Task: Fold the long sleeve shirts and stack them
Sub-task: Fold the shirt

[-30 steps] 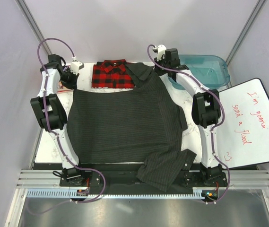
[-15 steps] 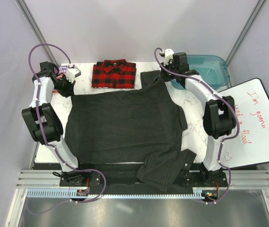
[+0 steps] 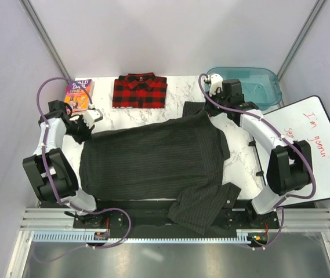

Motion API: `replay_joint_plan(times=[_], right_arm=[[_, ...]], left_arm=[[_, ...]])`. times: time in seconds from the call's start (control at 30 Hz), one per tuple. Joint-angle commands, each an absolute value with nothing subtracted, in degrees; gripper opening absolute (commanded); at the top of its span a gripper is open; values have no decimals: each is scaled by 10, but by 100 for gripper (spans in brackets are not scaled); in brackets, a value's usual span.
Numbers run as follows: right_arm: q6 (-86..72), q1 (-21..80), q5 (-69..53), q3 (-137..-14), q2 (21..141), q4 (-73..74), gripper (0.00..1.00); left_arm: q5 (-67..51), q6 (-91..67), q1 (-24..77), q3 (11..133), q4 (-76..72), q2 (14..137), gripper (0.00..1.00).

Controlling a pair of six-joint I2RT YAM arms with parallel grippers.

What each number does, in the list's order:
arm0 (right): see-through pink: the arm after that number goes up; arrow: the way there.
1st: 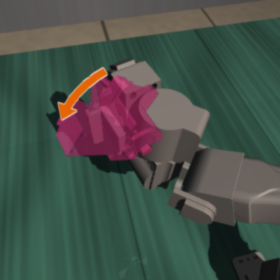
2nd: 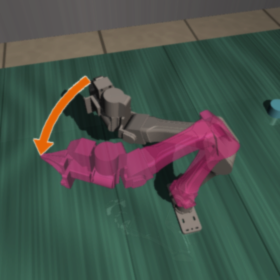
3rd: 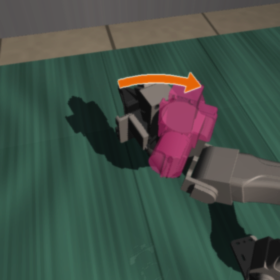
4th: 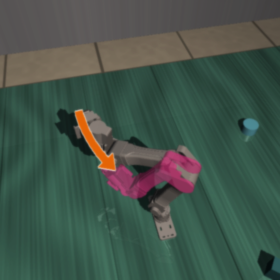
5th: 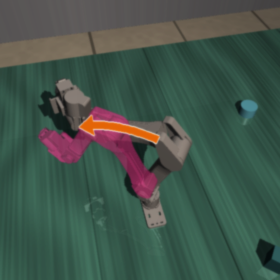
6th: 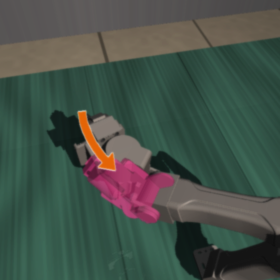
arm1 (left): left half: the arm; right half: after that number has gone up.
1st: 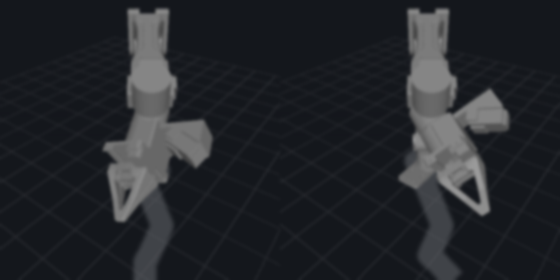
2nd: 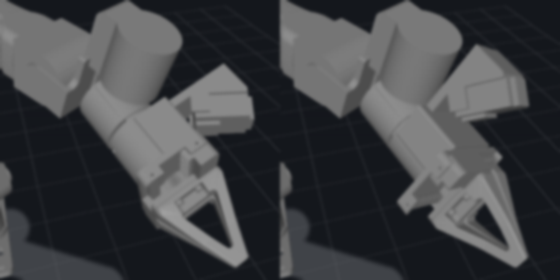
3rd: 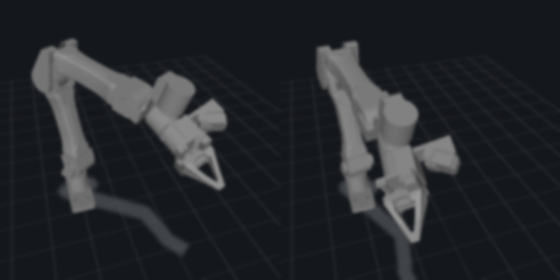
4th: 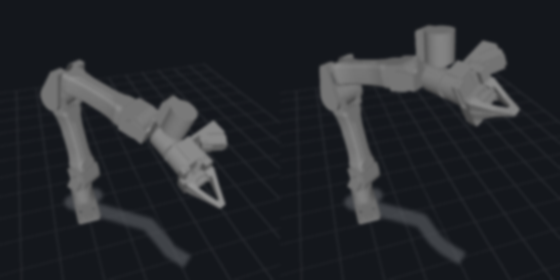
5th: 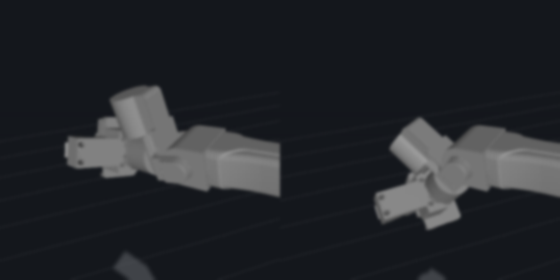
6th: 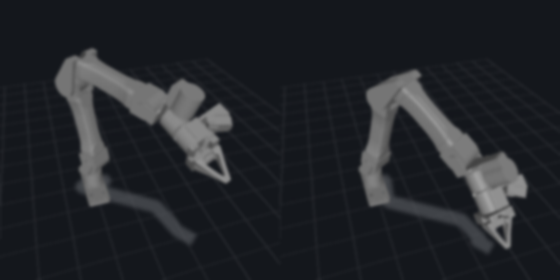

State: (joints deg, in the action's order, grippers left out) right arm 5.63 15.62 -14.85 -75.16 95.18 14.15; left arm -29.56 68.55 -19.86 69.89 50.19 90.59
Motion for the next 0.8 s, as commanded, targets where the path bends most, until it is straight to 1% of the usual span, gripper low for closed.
replay_joint_plan(times=[0.0, 0.2, 0.4, 0.6, 0.77], right_arm=[[76, 156, -166, -694, 899, 145, 0], [102, 165, -185, -651, 915, 168, 0], [133, 179, -179, -620, 936, 184, 0], [150, 191, -167, -640, 983, 208, 0], [154, 191, -168, -703, 1000, 244, 0]], left_arm=[[-288, 757, -207, 656, 466, 865, 2], [-267, 769, -208, 623, 448, 877, 2], [-257, 780, -208, 601, 441, 888, 2], [-242, 767, -208, 602, 440, 911, 2], [-236, 766, -209, 611, 441, 908, 2]])
